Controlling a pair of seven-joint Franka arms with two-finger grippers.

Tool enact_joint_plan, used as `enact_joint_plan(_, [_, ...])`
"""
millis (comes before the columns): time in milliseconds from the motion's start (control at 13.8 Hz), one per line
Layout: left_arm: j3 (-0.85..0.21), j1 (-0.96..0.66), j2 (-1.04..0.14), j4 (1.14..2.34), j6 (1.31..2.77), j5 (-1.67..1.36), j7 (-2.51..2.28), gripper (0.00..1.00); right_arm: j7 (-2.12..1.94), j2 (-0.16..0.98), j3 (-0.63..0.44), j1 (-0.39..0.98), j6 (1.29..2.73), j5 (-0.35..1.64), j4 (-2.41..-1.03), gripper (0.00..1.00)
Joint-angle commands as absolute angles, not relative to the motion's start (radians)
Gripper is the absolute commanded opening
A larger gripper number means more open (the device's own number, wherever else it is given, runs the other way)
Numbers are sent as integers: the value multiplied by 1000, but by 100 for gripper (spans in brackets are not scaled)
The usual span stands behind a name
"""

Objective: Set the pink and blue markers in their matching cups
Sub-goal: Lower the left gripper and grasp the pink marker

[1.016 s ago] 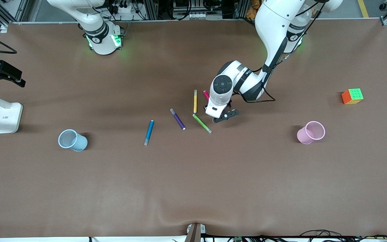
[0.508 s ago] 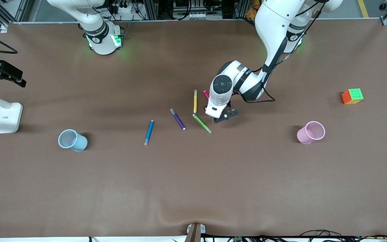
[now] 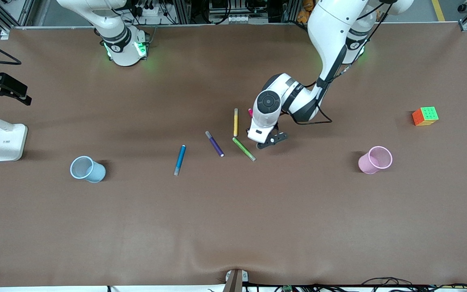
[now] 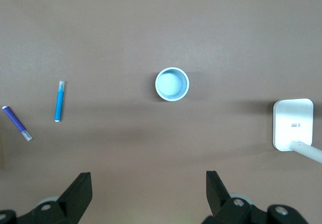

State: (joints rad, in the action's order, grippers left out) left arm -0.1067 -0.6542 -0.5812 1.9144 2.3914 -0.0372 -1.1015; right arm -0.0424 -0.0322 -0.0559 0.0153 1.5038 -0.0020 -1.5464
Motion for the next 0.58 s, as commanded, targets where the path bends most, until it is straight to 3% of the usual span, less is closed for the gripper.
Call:
enact_joint_plan(0, [-94,-650,-554,1888,2324,-32,-1106,0,-32,-29,-55,34,1502,-5,-1532,100])
enact_joint_plan(508, [-84,-545,-469,1859,2180,111,-1100,0,-28,98,-55,106,1502,-5,-1523,100])
